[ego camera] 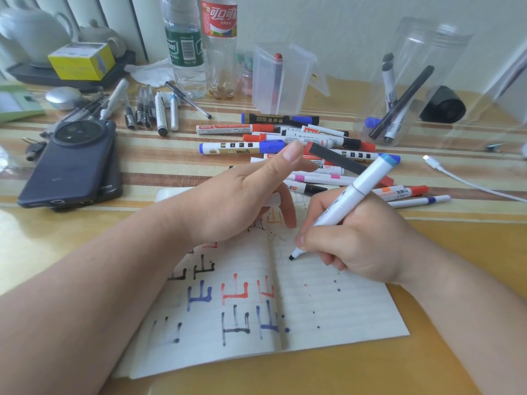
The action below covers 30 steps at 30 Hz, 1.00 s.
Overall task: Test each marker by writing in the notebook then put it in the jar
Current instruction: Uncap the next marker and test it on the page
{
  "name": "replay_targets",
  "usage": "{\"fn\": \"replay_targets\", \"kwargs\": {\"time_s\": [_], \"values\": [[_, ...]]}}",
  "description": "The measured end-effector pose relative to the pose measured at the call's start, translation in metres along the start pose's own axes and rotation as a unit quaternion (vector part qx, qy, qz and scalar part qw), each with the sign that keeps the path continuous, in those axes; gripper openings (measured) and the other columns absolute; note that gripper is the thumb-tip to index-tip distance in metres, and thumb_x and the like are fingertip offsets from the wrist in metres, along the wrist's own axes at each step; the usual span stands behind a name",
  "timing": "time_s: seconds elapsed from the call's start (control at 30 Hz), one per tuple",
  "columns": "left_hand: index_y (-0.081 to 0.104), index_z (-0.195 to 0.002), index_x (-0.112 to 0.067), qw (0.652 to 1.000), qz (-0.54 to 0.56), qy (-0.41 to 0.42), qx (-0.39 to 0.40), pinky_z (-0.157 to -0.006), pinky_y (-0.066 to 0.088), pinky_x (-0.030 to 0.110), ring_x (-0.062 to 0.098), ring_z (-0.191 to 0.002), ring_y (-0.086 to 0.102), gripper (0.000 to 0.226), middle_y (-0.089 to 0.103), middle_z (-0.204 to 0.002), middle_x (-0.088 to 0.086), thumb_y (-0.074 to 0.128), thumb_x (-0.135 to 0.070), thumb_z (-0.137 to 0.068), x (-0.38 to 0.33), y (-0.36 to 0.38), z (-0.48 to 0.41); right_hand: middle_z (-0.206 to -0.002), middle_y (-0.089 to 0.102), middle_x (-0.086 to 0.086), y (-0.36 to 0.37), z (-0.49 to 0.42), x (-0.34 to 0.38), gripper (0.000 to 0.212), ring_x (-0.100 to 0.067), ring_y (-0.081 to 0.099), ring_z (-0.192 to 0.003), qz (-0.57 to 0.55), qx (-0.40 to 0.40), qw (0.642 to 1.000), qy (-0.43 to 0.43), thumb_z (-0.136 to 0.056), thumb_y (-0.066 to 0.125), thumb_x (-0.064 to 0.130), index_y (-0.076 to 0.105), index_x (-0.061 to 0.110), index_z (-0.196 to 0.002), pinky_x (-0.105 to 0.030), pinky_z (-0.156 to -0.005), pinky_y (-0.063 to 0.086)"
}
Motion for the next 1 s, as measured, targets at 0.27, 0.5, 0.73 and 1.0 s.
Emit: {"fn": "replay_targets", "kwargs": {"time_s": [0.27,0.5,0.73,1.0], "values": [[0.055,-0.125,-0.032,0.999,-0.029,0.037,-0.015,-0.068,0.039,0.026,0.009,-0.065,0.049,0.037,0.072,-0.093,-0.017,0.037,-0.019,-0.096,0.001,-0.005,0.0,-0.043,0.034,-0.011,-0.012,-0.001,-0.013,0.023,-0.016,0.026,-0.038,-0.278,-0.055,0.959,-0.026,-0.073,0.063,0.008,0.045,-0.003,-0.064,-0.016,-0.04,0.023],[0.036,-0.136,-0.03,0.991,-0.059,0.11,-0.055,-0.065,0.044,0.039,0.024,-0.063,0.05,0.041,0.069,-0.108,-0.014,0.048,-0.01,-0.103,0.0,-0.003,-0.002,-0.057,0.041,-0.007,-0.025,-0.005,-0.01,0.008,-0.017,0.032,-0.049,-0.387,-0.124,0.908,-0.097,-0.081,0.062,0.008,0.058,0.014,-0.076,-0.017,-0.04,0.02],[0.038,-0.14,-0.021,0.986,-0.026,0.148,-0.065,-0.082,0.045,0.025,0.015,-0.091,0.065,0.056,0.074,-0.104,-0.01,0.063,-0.001,-0.094,-0.006,-0.002,-0.005,-0.061,0.044,-0.009,-0.023,-0.005,-0.012,0.007,-0.019,0.034,-0.052,-0.385,-0.128,0.91,-0.085,-0.081,0.065,0.011,0.064,0.015,-0.075,-0.018,-0.038,0.023],[0.042,-0.135,-0.035,0.984,0.013,0.166,-0.064,-0.085,0.052,0.036,0.023,-0.093,0.066,0.058,0.074,-0.1,-0.012,0.066,-0.004,-0.092,-0.009,-0.001,-0.004,-0.06,0.047,-0.012,-0.025,-0.006,-0.016,0.011,-0.02,0.037,-0.051,-0.401,-0.12,0.905,-0.079,-0.08,0.055,0.012,0.065,0.009,-0.078,-0.02,-0.039,0.018]]}}
Point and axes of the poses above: each hand's wrist, its own z-axis away from the middle knuckle, its own y-axis out of the palm, x = y × z, the point moved 4 cm from there along -z, towards the middle knuckle
